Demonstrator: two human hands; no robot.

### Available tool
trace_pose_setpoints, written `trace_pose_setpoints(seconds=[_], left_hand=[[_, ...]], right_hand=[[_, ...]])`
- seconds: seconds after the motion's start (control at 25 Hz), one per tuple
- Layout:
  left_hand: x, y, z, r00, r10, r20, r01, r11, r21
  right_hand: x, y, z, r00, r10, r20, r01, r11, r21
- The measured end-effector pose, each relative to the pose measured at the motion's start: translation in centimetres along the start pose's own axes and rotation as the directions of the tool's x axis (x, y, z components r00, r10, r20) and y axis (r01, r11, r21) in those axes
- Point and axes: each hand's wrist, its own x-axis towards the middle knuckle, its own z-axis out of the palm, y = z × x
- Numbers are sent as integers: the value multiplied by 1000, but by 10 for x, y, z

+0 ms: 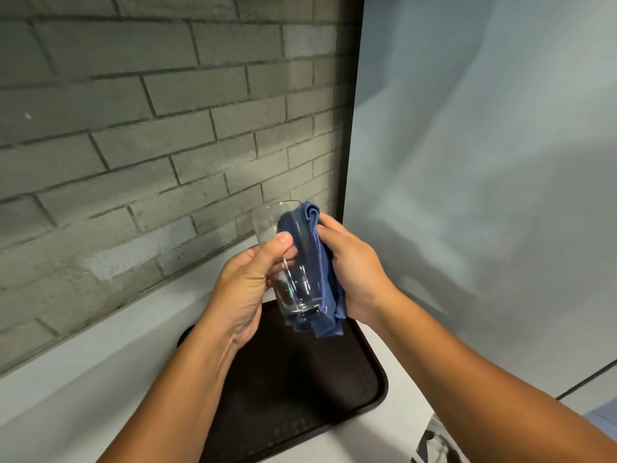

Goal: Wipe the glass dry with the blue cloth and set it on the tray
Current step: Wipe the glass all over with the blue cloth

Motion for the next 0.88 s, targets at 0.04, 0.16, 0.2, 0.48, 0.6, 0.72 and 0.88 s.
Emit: trace_pose_setpoints(seconds=[0.04, 0.16, 0.2, 0.48, 0.6, 0.72, 0.88], left_hand=[[-1, 0, 1, 1000, 12, -18, -12, 1000, -8], [1, -3, 3, 998, 37, -42, -35, 998, 43], [1, -2, 4, 999, 31, -37, -28, 997, 77], [2, 5, 4, 999, 38, 23, -41, 991, 126], [-1, -1, 1, 998, 55, 44, -58, 996, 66], [0, -1, 3, 996, 89, 30, -90, 995, 36], [-1, -4, 1, 991, 129, 25, -129, 992, 4]], right_hand=[[-2, 3, 0, 1000, -27, -11, 26, 999, -22], [-1, 10, -2, 987, -153, -41, 146, 980, -138], [1, 13, -4, 986, -163, -46, 154, 976, -155], [0, 12, -13, 978, -206, 24, 206, 954, -219], [4, 3, -14, 999, -42, -7, 41, 995, -87], [6, 8, -15, 998, -59, -24, 58, 998, -20], [9, 7, -16, 999, 7, 36, -5, 999, -48]])
